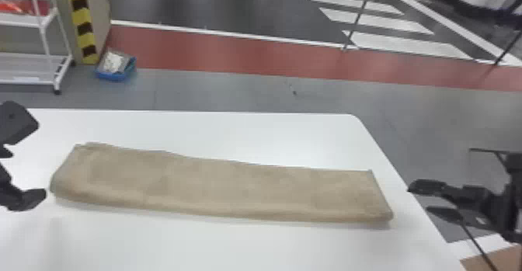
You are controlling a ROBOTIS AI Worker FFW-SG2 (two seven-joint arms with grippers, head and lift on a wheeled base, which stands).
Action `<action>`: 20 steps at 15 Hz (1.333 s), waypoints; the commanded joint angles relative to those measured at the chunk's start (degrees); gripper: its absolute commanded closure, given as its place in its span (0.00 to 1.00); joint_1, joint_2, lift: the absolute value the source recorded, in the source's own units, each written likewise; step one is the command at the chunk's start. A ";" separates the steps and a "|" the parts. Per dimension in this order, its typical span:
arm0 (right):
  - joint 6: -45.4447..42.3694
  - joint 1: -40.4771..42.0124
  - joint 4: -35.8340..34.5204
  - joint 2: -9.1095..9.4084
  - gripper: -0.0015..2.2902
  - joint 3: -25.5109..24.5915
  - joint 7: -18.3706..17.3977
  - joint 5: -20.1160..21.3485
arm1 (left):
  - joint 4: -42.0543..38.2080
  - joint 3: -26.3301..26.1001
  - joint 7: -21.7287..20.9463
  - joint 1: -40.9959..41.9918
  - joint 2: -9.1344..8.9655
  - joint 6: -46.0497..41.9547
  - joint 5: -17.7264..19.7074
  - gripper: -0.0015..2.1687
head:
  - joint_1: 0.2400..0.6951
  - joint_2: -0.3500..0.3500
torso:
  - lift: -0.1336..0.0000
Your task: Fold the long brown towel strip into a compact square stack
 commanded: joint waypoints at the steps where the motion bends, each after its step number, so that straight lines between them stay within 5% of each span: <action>1: 0.12 0.09 0.09 -0.09 0.07 -0.20 0.00 0.00 | 0.00 -0.09 0.00 0.00 0.15 0.02 -0.02 0.03 | 1.00 0.08 | 0.07; 15: 0.12 0.18 0.09 -0.26 0.07 -0.37 0.00 -0.26 | 0.00 -0.17 -0.97 -0.97 -0.12 1.95 0.51 0.03 | 1.00 0.07 | 0.07; 20: 0.12 0.62 0.17 -0.17 0.07 -1.43 0.00 -0.35 | 0.53 -0.09 -0.36 -5.89 -3.72 9.16 1.83 0.03 | 1.00 0.06 | 0.07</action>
